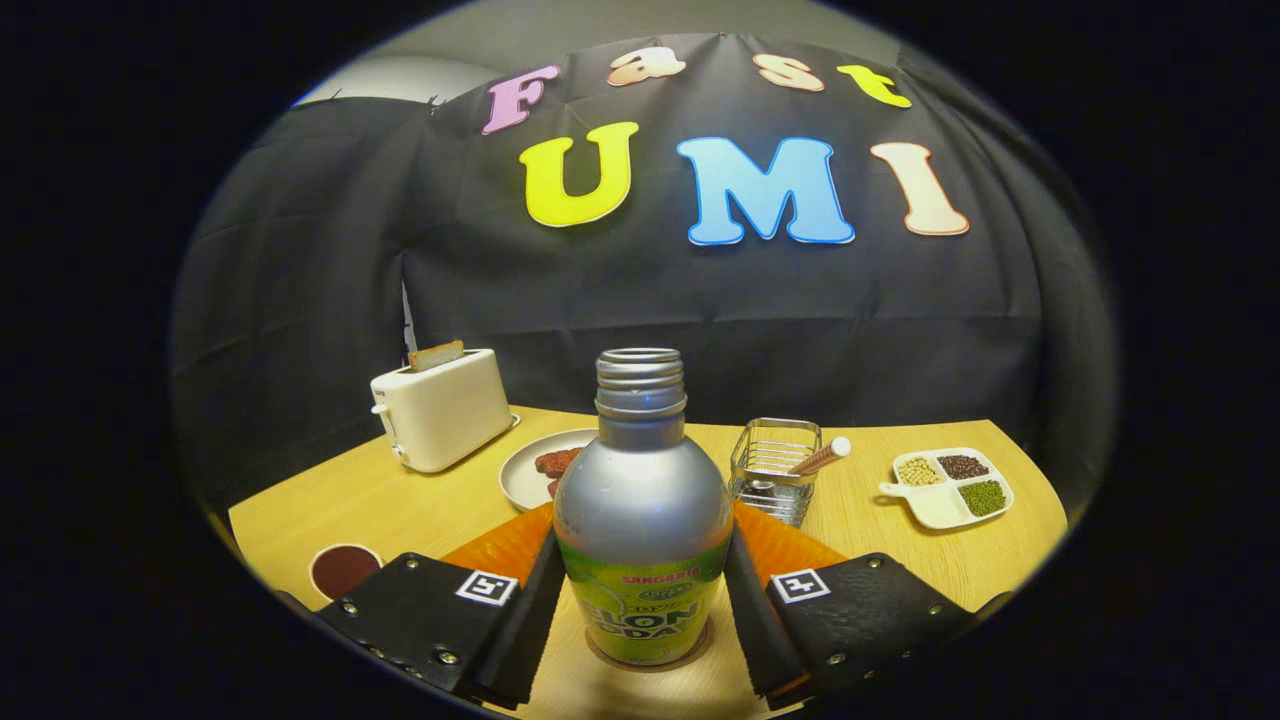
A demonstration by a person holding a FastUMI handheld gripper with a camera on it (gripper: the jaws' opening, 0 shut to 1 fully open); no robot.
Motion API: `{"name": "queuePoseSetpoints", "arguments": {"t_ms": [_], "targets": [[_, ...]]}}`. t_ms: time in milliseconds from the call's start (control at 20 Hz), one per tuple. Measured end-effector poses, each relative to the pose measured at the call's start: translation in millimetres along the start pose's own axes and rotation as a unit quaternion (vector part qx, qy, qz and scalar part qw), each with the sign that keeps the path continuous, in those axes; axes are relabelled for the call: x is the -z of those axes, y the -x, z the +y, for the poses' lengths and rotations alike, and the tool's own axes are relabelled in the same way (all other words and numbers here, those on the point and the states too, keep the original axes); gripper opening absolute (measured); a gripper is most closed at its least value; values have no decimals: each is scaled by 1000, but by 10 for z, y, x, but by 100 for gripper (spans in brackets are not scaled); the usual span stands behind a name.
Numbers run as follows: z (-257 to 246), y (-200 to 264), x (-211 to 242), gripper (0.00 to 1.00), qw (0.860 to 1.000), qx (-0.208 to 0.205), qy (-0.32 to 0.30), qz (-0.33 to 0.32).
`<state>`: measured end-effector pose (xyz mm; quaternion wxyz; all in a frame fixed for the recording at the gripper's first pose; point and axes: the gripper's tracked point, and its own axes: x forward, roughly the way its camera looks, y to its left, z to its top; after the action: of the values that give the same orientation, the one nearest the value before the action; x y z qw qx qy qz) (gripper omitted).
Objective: Take the bottle from table, then pour the juice into the cup, finally place the bottle on the coaster
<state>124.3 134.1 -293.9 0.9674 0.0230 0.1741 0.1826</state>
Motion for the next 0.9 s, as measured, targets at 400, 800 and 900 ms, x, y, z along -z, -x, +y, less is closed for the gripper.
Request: {"name": "queuePoseSetpoints", "arguments": {"t_ms": [400, 800, 900], "targets": [[-105, -160, 166, 78, 1000, 15, -1, -13], [-28, -149, 182, 79, 1000, 10, 18, -19], [-23, -156, 259, 81, 1000, 7, 9, -7]]}}
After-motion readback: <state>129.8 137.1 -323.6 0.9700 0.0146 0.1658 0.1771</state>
